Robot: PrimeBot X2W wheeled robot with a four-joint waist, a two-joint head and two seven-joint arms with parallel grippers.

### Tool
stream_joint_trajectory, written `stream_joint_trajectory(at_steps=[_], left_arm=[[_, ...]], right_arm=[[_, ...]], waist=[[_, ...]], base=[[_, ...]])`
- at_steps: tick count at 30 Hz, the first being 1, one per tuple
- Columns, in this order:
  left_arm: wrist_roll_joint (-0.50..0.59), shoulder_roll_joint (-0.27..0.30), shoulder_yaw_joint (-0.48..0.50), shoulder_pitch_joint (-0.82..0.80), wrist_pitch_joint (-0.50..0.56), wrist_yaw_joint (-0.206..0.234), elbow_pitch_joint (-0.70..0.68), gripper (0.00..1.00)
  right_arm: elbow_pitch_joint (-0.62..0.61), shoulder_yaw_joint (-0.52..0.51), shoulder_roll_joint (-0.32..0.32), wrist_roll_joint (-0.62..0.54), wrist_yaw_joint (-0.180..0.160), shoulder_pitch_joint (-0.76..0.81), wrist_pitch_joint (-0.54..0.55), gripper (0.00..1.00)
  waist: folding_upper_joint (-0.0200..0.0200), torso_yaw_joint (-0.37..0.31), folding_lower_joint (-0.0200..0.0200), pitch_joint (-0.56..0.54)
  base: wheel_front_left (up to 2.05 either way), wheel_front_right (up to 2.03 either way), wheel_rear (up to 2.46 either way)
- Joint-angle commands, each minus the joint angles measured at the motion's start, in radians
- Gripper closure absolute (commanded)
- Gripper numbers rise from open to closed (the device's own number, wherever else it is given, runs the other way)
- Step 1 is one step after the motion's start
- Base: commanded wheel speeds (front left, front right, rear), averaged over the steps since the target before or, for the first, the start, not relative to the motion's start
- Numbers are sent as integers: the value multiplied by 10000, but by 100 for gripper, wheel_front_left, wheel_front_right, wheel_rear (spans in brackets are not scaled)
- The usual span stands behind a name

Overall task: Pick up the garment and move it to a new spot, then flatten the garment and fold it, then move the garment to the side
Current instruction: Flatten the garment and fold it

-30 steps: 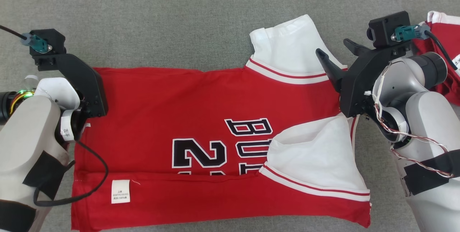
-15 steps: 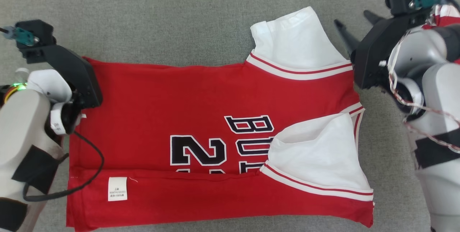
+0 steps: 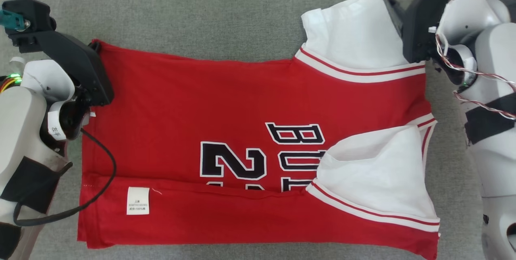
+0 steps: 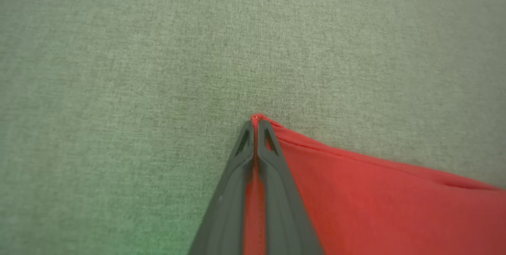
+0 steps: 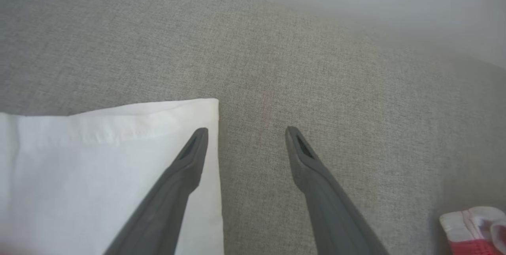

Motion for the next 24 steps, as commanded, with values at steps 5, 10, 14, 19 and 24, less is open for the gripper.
stream_joint_trajectory(at_steps=[5,10,14,19,24], left_arm=[[-28,50,-54,60,153,222,-249,100],[166,23,-114,-4,-58,409,-508,100],[72,-106,-42,24,-297,354,-551,100],[282,-138,-81,35,-916,208,-521,100],[596,-262,-105,-131,-1699,244,-372,100]], right_arm=[[958,294,97,304,-26,-594,-104,0],[1764,381,189,614,-26,-853,-115,2],[2282,531,160,876,-26,-832,87,89],[2380,539,-137,768,-27,-1025,-795,100],[2559,369,-98,524,-27,-1297,-1945,100]], waist=[[0,218,0,222],[0,311,0,275],[0,348,0,303],[0,336,0,288],[0,264,0,219]], base=[[0,0,0],[0,0,0],[0,0,0],[0,0,0],[0,0,0]])
